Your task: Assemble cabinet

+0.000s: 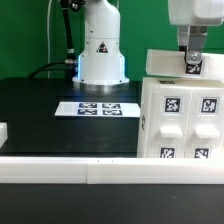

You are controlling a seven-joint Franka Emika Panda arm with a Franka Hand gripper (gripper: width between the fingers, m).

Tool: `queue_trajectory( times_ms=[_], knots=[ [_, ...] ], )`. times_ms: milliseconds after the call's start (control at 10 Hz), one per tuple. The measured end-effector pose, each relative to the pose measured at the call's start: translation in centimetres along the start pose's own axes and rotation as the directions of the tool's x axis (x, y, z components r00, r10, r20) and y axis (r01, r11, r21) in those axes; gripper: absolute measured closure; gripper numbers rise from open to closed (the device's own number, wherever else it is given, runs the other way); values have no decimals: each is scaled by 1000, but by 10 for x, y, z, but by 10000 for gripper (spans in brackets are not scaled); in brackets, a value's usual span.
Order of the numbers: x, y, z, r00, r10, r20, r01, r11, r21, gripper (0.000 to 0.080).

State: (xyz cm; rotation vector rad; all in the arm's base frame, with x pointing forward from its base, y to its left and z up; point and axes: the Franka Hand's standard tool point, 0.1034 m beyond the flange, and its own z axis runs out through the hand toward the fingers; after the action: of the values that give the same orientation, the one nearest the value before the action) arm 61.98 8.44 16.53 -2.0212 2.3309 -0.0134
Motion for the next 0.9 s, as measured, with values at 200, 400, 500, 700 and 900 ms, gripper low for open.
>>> queue_trajectory(
  times_ms=[200,400,500,700,900],
  knots=[
    [-1,0,0,988,151,12,-151,989,-3,242],
    [-2,-1,-1,984,175,36,-175,985,-8,243],
    [-2,-1,-1,976,211,45,-211,977,-11,243],
    [-3,-1,-1,981,187,54,-187,982,-11,243],
    [-4,-3,-7,986,151,69,-152,988,-4,164]
  ],
)
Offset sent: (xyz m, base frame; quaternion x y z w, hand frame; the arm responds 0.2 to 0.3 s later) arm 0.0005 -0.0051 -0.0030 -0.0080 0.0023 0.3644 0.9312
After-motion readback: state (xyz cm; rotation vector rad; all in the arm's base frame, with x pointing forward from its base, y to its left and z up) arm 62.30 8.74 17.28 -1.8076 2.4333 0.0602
